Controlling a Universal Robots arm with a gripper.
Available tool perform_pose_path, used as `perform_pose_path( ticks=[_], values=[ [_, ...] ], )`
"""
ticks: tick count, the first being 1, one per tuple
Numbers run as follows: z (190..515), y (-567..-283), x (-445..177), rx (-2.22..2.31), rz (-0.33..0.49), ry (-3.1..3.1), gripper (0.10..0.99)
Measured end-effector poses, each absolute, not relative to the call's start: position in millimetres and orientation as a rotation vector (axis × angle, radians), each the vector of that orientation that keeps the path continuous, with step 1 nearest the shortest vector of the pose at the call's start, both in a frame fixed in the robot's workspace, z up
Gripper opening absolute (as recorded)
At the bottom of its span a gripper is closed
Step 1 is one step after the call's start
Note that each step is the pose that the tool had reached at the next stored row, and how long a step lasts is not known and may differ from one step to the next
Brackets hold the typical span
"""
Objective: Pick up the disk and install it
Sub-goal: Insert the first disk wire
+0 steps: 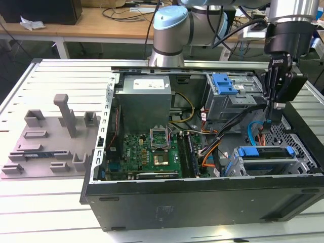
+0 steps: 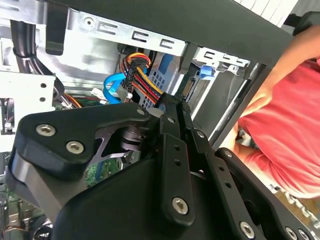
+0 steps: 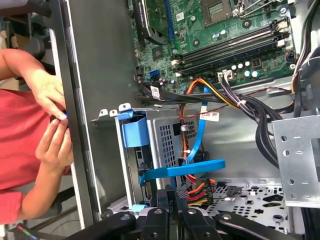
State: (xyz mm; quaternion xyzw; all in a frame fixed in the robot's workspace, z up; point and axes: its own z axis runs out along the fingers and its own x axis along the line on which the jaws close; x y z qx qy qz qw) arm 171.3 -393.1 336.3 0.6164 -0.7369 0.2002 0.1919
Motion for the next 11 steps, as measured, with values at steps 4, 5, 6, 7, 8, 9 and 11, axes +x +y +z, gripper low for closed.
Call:
perform_pose_path(
  ticks=[4,5,6,7,8,9,11],
  values=[
    [340,-401,171,1.752,0.525,-2.093,0.169],
    [341,-403,171,1.757,0.517,-2.098,0.169],
    [341,-405,171,1.761,0.511,-2.102,0.169],
    [342,-408,171,1.767,0.5,-2.109,0.169],
    [342,-410,171,1.771,0.492,-2.114,0.169],
    [342,-413,171,1.778,0.479,-2.123,0.169],
    [344,-421,171,1.793,0.451,-2.139,0.169]
  ],
)
